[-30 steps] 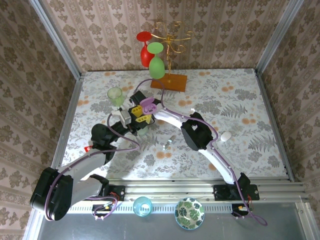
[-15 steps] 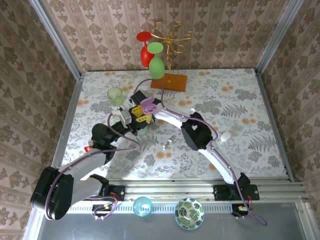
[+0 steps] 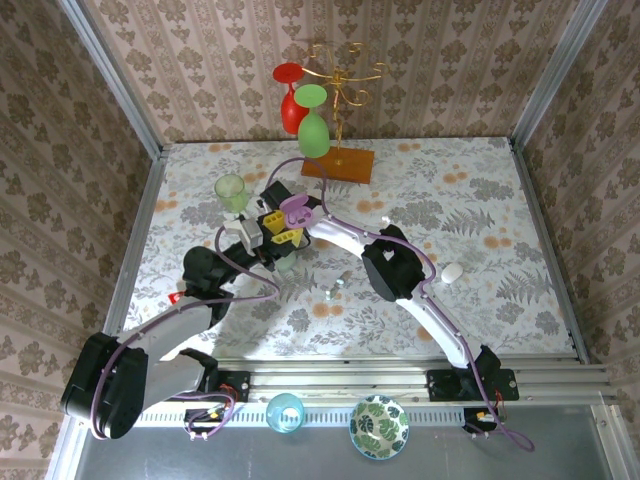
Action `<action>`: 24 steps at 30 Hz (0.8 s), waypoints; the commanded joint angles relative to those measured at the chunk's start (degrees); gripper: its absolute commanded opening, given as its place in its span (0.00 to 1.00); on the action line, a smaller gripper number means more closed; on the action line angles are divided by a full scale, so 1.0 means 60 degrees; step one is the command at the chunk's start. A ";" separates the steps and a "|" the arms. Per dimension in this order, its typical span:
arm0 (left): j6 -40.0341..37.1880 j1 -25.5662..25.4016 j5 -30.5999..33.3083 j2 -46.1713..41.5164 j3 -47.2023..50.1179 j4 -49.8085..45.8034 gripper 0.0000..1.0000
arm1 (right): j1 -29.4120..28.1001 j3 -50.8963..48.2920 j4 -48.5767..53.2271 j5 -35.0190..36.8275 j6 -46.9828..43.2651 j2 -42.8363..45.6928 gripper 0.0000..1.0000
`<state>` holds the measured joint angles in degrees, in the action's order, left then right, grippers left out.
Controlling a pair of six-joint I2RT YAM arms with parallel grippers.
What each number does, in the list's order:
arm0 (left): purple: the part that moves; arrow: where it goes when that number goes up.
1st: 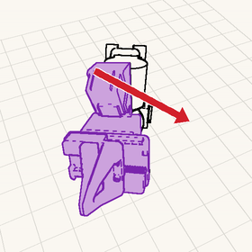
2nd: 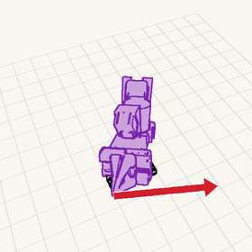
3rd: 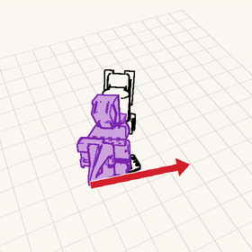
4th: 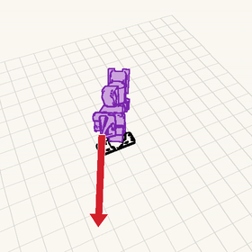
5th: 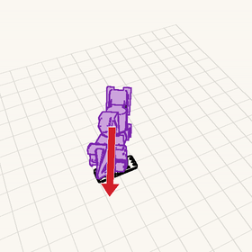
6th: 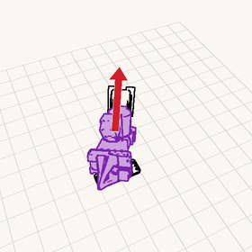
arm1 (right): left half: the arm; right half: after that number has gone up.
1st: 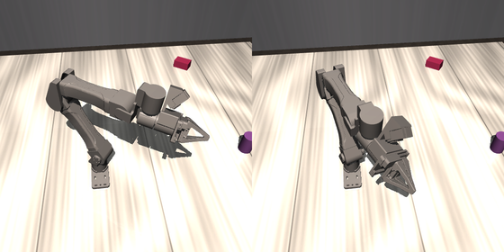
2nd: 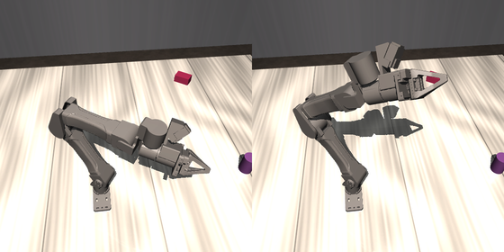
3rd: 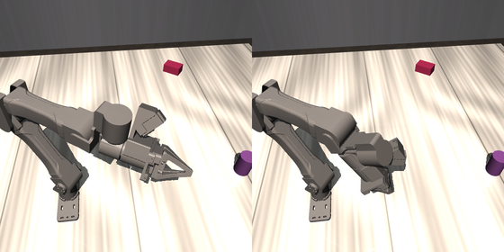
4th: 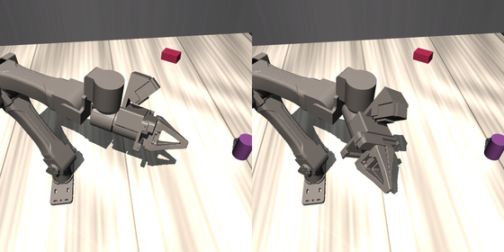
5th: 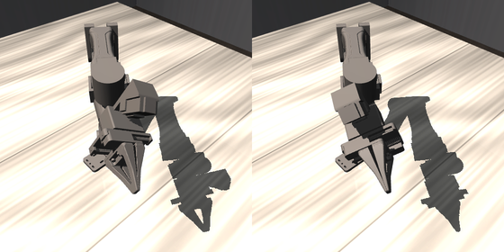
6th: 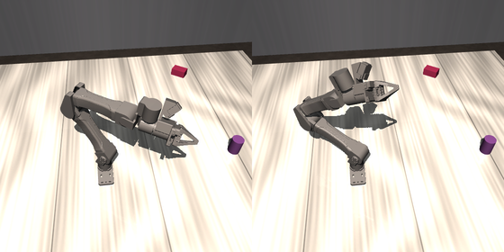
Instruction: Insert the wireless bluetooth earbuds into the charging case
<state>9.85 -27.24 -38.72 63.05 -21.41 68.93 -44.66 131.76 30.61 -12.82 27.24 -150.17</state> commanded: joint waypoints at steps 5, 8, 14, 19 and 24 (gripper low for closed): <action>0.0047 0.0073 0.0050 0.0027 -0.0153 0.0348 0.18 | -0.0118 -0.0949 0.0549 0.0420 -0.0146 0.0961 0.19; 0.0043 0.0080 0.0037 0.0052 -0.0164 0.0354 0.18 | 0.0033 -0.2122 0.0086 0.0696 -0.0039 0.1810 0.19; 0.0058 0.0079 0.0041 0.0153 -0.0127 0.0414 0.18 | 0.0614 -0.5207 -0.1555 0.1124 0.0205 0.3925 0.18; 0.0120 0.0101 0.0103 0.0415 -0.0008 0.0642 0.18 | 0.1320 -0.7566 -0.2098 0.1661 0.0068 0.5921 0.19; 0.0089 0.0101 0.0140 0.0681 -0.0006 0.0671 0.18 | 0.1726 -0.9058 -0.1691 0.2690 -0.0559 0.8010 0.19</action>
<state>9.85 -27.22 -38.46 66.59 -21.39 70.00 -33.95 80.01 20.36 -2.22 26.65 -108.81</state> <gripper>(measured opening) 0.314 0.189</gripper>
